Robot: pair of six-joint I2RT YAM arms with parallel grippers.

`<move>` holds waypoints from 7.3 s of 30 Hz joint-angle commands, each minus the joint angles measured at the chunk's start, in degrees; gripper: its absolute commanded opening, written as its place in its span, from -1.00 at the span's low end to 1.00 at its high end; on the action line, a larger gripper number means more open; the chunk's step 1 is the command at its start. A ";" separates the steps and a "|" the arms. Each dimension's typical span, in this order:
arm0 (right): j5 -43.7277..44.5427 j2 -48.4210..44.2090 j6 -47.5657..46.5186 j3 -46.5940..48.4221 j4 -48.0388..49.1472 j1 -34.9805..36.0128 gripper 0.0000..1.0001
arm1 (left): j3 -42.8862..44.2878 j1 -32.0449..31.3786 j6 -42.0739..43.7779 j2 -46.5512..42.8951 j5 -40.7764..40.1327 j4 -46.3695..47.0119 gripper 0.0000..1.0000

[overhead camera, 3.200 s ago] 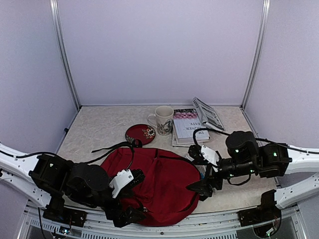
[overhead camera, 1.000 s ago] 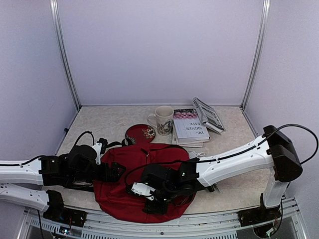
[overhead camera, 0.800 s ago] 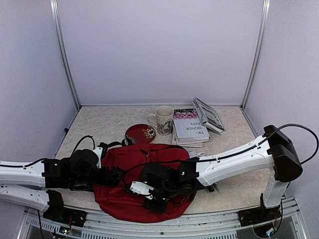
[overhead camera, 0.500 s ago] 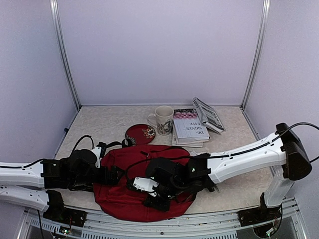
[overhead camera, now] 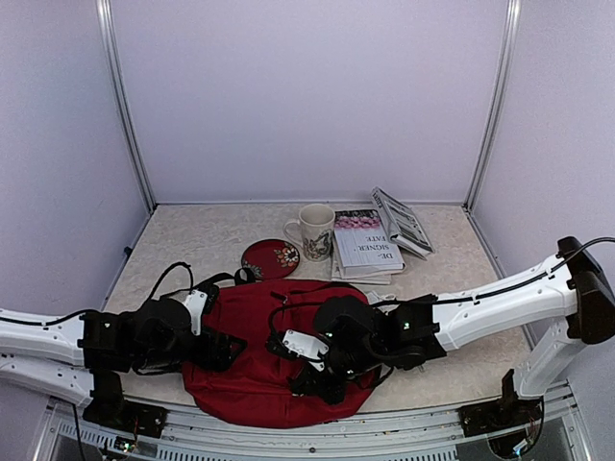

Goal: Pack the student bag
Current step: Grab the largest pocket of the student bag, then place the largest pocket of the student bag, then grab the largest pocket of the student bag, then unzip the largest pocket of the student bag.

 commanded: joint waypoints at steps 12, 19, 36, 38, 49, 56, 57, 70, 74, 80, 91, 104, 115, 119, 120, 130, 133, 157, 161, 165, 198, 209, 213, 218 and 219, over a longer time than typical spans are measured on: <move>-4.85 -7.93 11.89 -13.89 17.85 -6.21 -0.87 | 6.54 -15.32 19.94 12.75 0.88 7.76 0.55; -2.16 -8.61 13.23 -16.97 16.68 -6.22 -0.58 | 8.94 -15.41 19.64 19.18 2.15 6.71 0.62; -2.87 -8.83 12.65 -16.38 17.69 -5.19 -0.60 | 7.43 -15.32 17.94 20.90 3.13 9.11 0.44; -1.30 -7.70 11.71 -15.03 16.57 -4.90 -0.62 | 7.14 -15.32 17.99 20.76 3.72 9.53 0.42; -2.35 -2.62 12.82 -10.59 12.10 -7.53 -0.61 | 5.98 -15.15 16.82 20.25 3.87 10.17 0.40; -2.80 1.36 12.45 -7.45 8.72 -7.53 -0.70 | 5.93 -14.88 16.78 20.51 4.39 10.36 0.40; -3.04 1.60 12.53 -7.51 8.59 -7.53 -0.70 | 5.90 -14.88 16.72 20.50 4.40 10.41 0.40; -7.35 2.28 11.93 -6.65 8.22 -7.53 -0.63 | 6.16 -14.36 17.06 19.93 4.95 9.92 0.40; -9.97 1.11 11.85 -6.82 8.55 -7.45 -0.95 | 6.05 -14.27 17.11 19.75 5.02 10.01 0.40; -9.84 -4.95 13.19 -9.87 9.49 -7.87 -1.00 | 7.66 -14.40 18.26 21.32 5.37 9.08 0.38; -11.89 -12.77 17.32 -17.34 15.49 -9.20 -1.00 | 13.79 -15.63 23.73 26.93 3.73 2.72 0.46; -8.90 -18.99 21.32 -24.14 19.91 -12.14 -1.00 | 17.57 -15.58 28.31 34.04 5.23 -0.76 0.51; -4.37 -31.57 21.39 -28.19 9.48 -22.21 -1.00 | 18.35 -15.66 27.63 30.07 2.48 -3.06 -1.00; -1.27 -39.89 19.94 -29.43 2.78 -30.23 -1.00 | 17.86 -16.01 28.02 28.49 2.89 -2.79 -1.00; -1.15 -41.69 19.41 -29.55 1.59 -32.42 -1.00 | 17.79 -16.06 28.27 28.39 3.11 -2.68 -1.00; -7.27 -39.26 9.50 -27.00 -0.98 -48.62 -1.00 | 23.19 -18.45 33.23 26.93 -4.55 -9.40 -1.00; -9.32 -37.02 6.81 -25.52 0.53 -50.48 -1.00 | 23.45 -19.96 36.33 25.07 -5.06 -10.54 -1.00; -20.43 -33.38 10.38 -29.59 16.27 -42.51 -1.00 | 48.54 -10.93 26.99 49.94 13.80 9.38 0.03; -21.16 -33.75 10.21 -29.33 16.18 -42.50 -1.00 | 50.58 -9.68 22.67 53.94 9.36 8.57 -0.35; -21.50 -34.34 10.36 -29.94 16.70 -42.44 -1.00 | 49.24 -7.44 20.73 53.44 11.00 12.41 -0.63; -15.70 -24.89 4.76 -16.29 15.89 -53.28 -1.00 | 41.86 -19.31 40.55 39.86 9.17 0.25 -1.00; -22.03 -17.36 1.42 -4.26 11.93 -54.34 -1.00 | 30.94 -17.55 39.69 15.67 -3.05 -4.74 -1.00; -26.17 -17.81 0.07 -0.36 8.59 -46.46 -1.00 | 29.26 -10.25 37.74 9.49 -7.96 -6.99 -1.00; -23.66 -19.45 1.27 1.34 7.70 -36.27 -1.00 | 25.01 -6.30 37.55 4.18 -5.06 -7.87 -0.90; -22.56 -20.01 2.36 0.75 9.06 -34.82 -1.00 | 24.24 -6.77 37.34 3.92 -1.97 -8.75 -0.50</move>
